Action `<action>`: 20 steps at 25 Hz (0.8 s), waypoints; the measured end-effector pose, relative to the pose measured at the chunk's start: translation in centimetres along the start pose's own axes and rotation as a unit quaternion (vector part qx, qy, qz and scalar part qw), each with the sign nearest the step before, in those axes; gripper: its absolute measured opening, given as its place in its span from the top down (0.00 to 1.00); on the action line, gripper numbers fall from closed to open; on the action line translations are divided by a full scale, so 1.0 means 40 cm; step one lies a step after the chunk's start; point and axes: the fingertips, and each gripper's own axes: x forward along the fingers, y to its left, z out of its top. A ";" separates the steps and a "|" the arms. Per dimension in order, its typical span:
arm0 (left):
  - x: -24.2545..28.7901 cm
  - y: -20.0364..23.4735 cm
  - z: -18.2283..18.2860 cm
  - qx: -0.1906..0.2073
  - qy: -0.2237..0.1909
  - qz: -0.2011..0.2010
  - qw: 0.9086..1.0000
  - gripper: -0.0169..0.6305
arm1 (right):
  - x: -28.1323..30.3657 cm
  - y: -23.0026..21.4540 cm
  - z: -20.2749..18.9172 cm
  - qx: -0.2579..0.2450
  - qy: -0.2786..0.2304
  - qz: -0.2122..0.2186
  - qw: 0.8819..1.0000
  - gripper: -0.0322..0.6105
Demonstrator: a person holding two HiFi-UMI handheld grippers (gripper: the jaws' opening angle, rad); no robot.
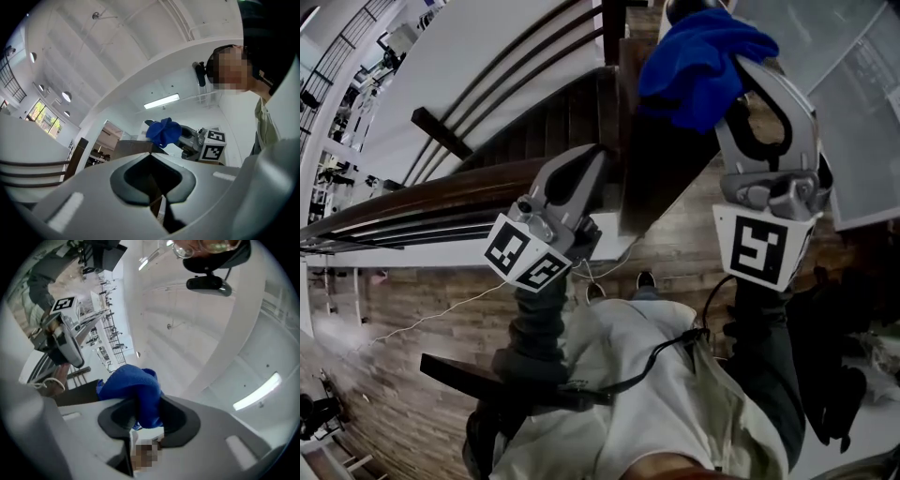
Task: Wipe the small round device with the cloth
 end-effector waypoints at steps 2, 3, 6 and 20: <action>-0.007 -0.001 0.000 -0.004 0.001 -0.002 1.000 0.97 | -0.039 0.008 -0.007 0.076 -0.009 -0.011 0.997 0.76; -0.009 -0.002 -0.002 -0.007 0.002 -0.003 1.000 0.97 | -0.065 0.003 -0.014 0.128 -0.016 -0.027 0.991 0.76; -0.013 -0.008 -0.007 -0.014 0.003 -0.006 1.000 0.97 | -0.134 0.010 -0.025 0.270 -0.044 -0.054 0.960 0.76; -0.014 -0.046 0.009 -0.018 -0.025 -0.014 0.999 0.97 | -0.234 0.135 -0.105 0.405 0.008 -0.079 0.911 0.76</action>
